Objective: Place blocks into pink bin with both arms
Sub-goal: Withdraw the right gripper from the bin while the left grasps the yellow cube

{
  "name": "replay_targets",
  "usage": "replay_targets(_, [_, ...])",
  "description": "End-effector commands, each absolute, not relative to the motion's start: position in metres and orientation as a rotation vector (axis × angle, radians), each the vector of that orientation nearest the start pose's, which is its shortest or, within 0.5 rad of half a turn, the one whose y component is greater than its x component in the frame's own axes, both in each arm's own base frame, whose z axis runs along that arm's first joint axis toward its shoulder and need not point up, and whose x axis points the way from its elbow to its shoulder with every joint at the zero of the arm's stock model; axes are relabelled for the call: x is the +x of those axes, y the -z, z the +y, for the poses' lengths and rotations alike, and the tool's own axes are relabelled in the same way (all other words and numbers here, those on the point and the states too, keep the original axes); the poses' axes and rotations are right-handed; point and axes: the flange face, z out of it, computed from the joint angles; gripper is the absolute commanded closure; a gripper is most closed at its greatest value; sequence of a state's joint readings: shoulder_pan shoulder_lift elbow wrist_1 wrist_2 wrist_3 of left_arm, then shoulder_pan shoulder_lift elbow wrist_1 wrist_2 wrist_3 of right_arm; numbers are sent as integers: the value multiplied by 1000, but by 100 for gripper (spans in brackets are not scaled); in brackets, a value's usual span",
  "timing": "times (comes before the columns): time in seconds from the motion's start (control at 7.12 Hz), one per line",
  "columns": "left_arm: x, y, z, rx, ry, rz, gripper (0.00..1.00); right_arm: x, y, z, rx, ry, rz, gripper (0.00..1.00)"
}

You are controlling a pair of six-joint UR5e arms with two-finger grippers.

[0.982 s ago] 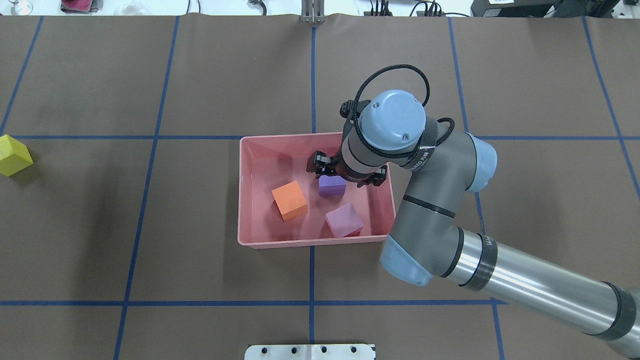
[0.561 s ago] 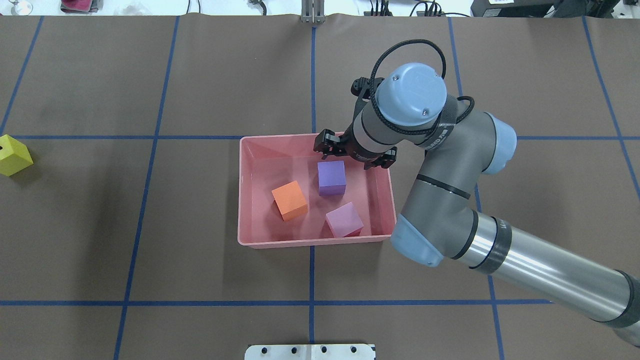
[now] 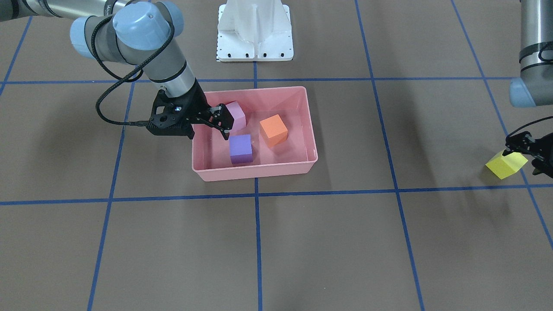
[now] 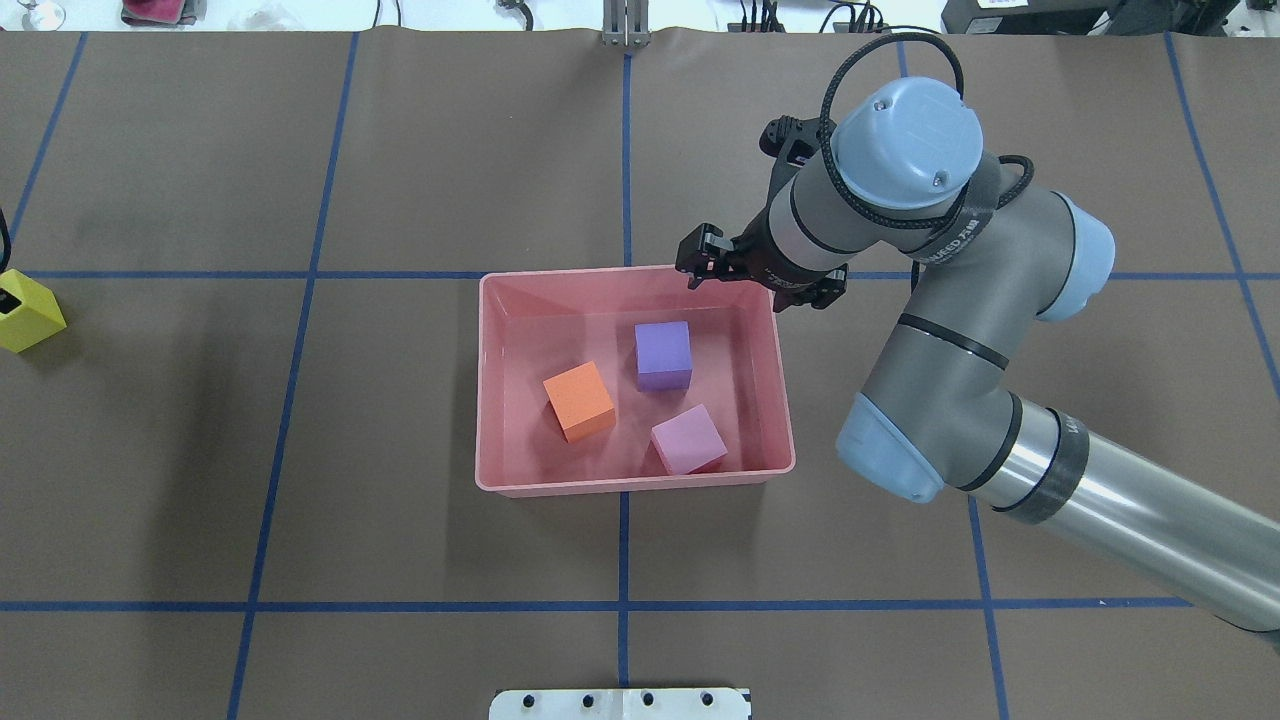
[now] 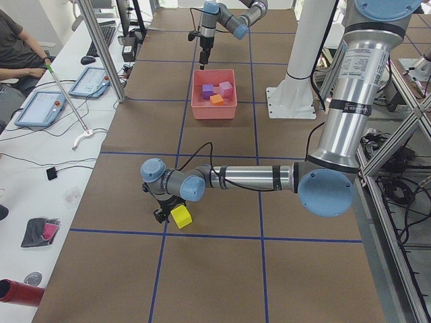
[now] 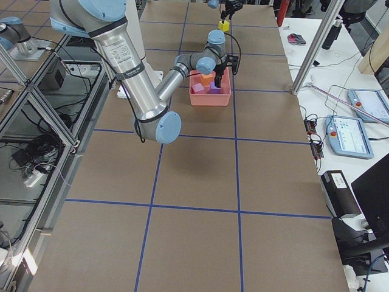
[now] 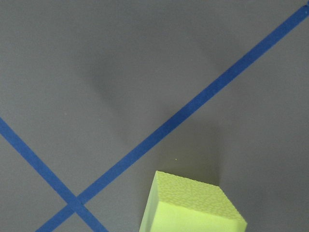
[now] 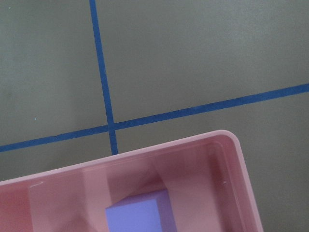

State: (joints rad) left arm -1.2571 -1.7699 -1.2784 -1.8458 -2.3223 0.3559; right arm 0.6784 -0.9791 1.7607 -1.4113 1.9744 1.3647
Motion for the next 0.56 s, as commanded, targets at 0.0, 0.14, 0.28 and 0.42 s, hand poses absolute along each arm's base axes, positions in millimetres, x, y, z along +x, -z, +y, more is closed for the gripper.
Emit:
replay_targets(0.0, [127,-670,-575,186,-712,765,1,-425,-210,-488,59,-257,-1014,1])
replay_targets(0.14, [130,-673,-572,177,-717,766,1,-414,-219,-493,44,-268,-1010,1])
replay_targets(0.28, [135,-673,-571,176,-723,767,1,-407,-225,-494,54,-256,-1005,1])
replay_targets(0.42, [136,-676,-569,171,-724,767,1,-402,-226,-493,62,-253,-1007,1])
